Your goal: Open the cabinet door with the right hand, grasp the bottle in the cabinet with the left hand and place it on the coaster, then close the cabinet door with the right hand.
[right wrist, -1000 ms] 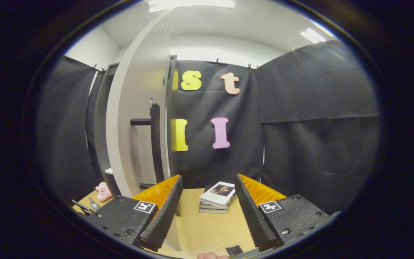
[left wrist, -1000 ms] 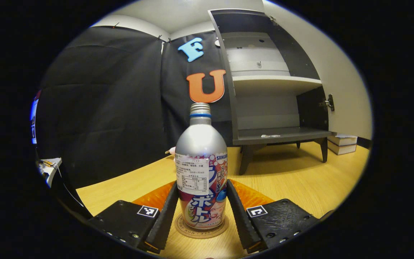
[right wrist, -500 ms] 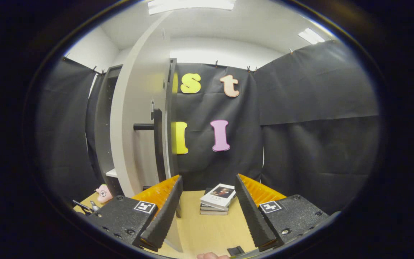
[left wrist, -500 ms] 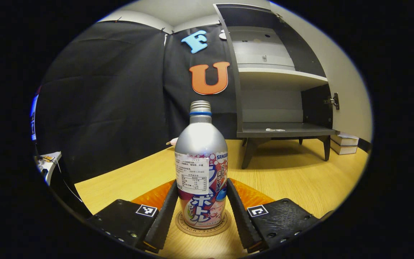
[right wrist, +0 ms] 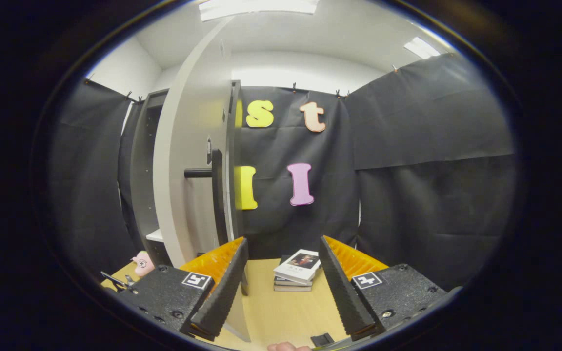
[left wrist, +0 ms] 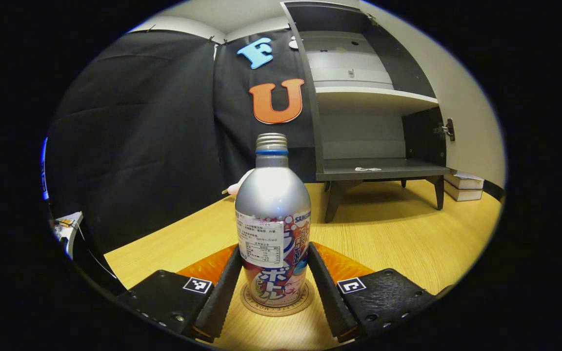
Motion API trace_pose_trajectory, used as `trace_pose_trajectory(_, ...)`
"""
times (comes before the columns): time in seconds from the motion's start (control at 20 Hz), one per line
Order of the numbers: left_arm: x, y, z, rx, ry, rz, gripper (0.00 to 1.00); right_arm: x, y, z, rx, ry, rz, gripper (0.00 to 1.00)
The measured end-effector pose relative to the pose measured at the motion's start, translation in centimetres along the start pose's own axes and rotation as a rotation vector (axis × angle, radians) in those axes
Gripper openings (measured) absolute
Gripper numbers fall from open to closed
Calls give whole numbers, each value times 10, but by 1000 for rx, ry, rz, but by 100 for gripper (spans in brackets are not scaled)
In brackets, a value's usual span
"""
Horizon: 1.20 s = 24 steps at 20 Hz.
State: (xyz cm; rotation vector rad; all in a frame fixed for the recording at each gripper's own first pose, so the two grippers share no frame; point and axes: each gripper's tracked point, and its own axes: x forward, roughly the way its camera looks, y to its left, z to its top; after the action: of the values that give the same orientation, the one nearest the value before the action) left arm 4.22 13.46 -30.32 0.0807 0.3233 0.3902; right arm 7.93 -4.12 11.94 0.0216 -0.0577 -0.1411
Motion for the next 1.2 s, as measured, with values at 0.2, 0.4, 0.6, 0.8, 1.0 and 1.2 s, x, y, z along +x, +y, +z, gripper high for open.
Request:
trace_pose_trajectory(0.2,-3,5,-11,-14,38,-5,80,-1,1,-1,-1,-1,5,90)
trace_pose_trajectory(0.4,-5,3,-7,-9,26,-25,81,1,0,-3,5,0,4,90)
trace_pose_trajectory(0.6,-6,-3,-2,0,10,-42,81,0,0,-6,13,7,8,90)
trace_pose_trajectory(0.8,-6,-5,0,10,-1,-41,98,-1,0,-6,11,8,8,90)
trace_pose_trajectory(1.0,-7,-5,2,11,-9,-39,98,1,1,-7,13,8,10,90)
trace_pose_trajectory(1.2,-6,-4,5,12,-14,-35,98,1,0,-7,15,8,10,90)
